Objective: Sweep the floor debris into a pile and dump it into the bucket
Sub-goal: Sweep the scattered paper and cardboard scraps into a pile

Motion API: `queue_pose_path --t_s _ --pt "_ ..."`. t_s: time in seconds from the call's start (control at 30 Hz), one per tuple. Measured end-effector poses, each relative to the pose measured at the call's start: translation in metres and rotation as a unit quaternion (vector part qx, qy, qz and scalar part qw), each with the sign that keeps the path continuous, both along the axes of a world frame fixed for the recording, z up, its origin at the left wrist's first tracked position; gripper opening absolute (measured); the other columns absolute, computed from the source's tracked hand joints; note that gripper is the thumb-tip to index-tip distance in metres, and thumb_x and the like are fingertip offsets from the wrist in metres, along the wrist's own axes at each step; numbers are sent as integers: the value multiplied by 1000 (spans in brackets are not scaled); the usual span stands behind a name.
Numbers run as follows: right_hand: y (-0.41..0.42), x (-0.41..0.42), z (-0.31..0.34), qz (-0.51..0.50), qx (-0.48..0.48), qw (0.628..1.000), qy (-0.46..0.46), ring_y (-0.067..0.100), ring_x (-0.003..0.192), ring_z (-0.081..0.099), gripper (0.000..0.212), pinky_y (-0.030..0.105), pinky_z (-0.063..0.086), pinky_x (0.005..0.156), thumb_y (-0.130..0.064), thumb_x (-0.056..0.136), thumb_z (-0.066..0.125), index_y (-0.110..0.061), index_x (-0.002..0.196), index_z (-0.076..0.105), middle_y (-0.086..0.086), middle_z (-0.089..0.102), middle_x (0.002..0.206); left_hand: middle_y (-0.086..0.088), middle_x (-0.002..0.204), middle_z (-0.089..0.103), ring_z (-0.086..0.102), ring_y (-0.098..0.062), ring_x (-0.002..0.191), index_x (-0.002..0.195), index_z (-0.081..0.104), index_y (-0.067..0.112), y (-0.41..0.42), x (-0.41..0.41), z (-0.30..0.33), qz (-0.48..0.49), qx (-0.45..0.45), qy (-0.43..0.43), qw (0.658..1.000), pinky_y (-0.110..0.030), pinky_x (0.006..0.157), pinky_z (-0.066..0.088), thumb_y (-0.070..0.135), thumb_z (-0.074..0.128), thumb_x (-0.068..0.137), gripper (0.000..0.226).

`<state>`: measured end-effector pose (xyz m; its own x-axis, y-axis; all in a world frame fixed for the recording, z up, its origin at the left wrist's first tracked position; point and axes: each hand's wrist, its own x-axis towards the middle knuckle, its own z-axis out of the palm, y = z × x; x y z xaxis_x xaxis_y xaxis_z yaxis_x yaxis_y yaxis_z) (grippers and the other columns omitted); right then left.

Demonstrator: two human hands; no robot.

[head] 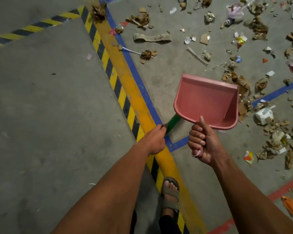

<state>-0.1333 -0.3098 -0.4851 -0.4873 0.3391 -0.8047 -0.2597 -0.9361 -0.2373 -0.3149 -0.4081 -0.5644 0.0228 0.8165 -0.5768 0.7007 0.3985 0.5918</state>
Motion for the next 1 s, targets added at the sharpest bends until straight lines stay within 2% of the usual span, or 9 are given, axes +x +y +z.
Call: queue_pose_path --t_s 0.13,0.23,0.37,0.47,0.63,0.7,0.77,0.9,1.0 --pt "-4 -85 16 21 -3 999 29 6 39 11 50 21 10 35 -55 105 51 -23 68 39 -11 25 48 -11 165 24 45 -37 139 163 19 9 -38 -93 15 104 30 32 994 -46 112 41 14 51 101 70" --pt "-6 -148 27 50 1 998 48 5 34 18 50 22 11 33 -55 105 49 -23 68 39 -11 24 49 -10 164 26 46 -36 137 164 18 10 -74 -164 32 221 19 95 970 -42 111 39 13 50 100 72" --pt "-12 -231 34 94 4 993 64 5 36 14 50 22 11 32 -55 104 49 -23 67 38 -10 14 53 -18 161 31 49 -39 133 162 22 3 -125 -254 34 378 -10 152 913 -41 110 39 9 54 97 73" --pt "-18 -282 24 136 2 987 80 5 35 15 50 22 11 33 -55 103 49 -23 66 39 -10 10 58 -22 151 39 53 -45 126 160 24 0 -153 -311 24 478 -45 193 856 -47 106 44 8 55 96 72" --pt "-22 -343 -15 193 -14 977 94 4 32 21 50 21 13 31 -55 104 48 -23 67 39 -10 16 53 -28 135 54 57 -46 121 142 45 -5 -174 -392 -13 571 -140 202 783 -47 100 49 11 60 90 57" --pt "-18 -358 -32 216 -11 973 87 4 31 23 49 20 12 32 -54 102 51 -23 66 39 -9 21 49 -28 133 56 58 -45 121 138 51 -5 -172 -410 -26 554 -187 200 786 -44 98 50 13 62 91 51" --pt "-10 -368 -49 231 -12 969 84 4 32 23 48 20 10 34 -54 100 53 -23 66 39 -9 23 49 -27 134 56 57 -42 124 139 51 -4 -160 -418 -38 514 -204 200 809 -41 98 49 12 62 93 50" --pt "12 -366 -68 233 -30 969 75 4 33 21 51 22 8 36 -55 104 49 -23 66 40 -9 24 49 -24 146 45 51 -43 129 155 32 -1 -131 -407 -60 426 -156 199 869 -42 106 42 11 59 95 67" --pt "35 -356 -69 213 -33 975 56 7 40 9 52 21 10 34 -55 105 46 -23 64 39 -10 22 49 -19 153 37 51 -41 130 160 24 4 -105 -387 -67 334 -119 166 920 -43 110 40 10 57 94 75"
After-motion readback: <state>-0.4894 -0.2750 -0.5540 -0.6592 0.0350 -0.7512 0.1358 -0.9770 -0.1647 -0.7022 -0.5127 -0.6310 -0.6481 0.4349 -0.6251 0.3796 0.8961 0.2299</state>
